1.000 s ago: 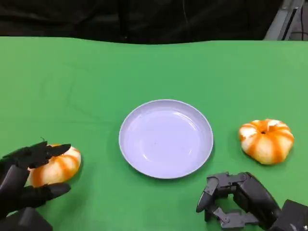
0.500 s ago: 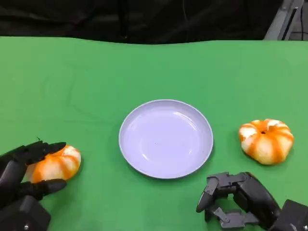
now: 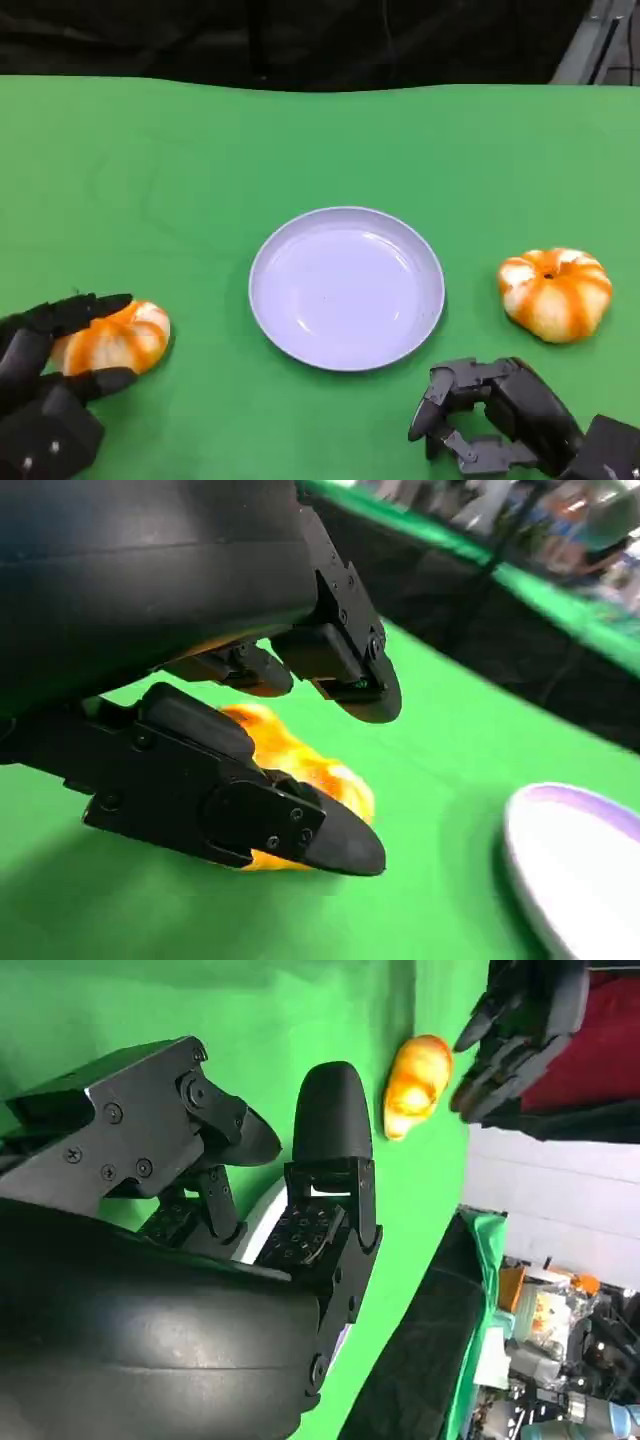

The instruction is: Grasp the bread from the table and place it into the plate.

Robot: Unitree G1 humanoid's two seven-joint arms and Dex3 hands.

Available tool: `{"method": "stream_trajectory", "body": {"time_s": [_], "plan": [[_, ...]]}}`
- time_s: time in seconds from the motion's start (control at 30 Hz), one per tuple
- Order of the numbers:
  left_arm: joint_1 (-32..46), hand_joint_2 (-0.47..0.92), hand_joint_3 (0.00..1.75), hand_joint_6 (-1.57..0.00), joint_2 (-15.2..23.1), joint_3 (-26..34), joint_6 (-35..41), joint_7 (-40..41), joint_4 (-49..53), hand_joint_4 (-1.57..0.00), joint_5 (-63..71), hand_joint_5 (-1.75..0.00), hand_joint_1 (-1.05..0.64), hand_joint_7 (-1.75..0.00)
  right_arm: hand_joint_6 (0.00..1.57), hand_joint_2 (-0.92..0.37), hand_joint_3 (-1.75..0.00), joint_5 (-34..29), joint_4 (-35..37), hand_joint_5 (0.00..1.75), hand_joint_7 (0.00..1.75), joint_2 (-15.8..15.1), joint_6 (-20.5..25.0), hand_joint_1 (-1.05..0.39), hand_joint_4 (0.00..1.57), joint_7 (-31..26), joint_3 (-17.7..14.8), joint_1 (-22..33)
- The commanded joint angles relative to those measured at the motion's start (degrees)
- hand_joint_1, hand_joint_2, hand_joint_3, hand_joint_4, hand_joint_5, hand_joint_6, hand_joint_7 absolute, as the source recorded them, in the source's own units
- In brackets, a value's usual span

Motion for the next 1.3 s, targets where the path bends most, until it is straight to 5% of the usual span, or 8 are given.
{"method": "stream_trajectory", "body": {"time_s": [0.03, 1.3], "plan": [[-1.9, 0.92, 0.08, -0.74, 1.5, -1.4, -0.3, 0.2, 3.0, -0.48, -0.5, -0.01, -0.77, 0.0, 0.99, -0.59, -1.0, 0.3, -0.5, 1.35, 0.98, -1.1, -0.2, 0.05, 0.96, -0.5, -0.6, 0.3], [-3.9, 0.92, 0.13, -0.69, 3.4, -8.0, 4.3, 1.1, 4.8, -0.56, 0.9, -0.02, -0.67, 0.0, 0.99, -0.57, -1.03, 0.8, -0.8, 1.37, 1.0, -0.8, -0.3, 0.05, 0.96, -0.4, -0.6, 0.3]]}}
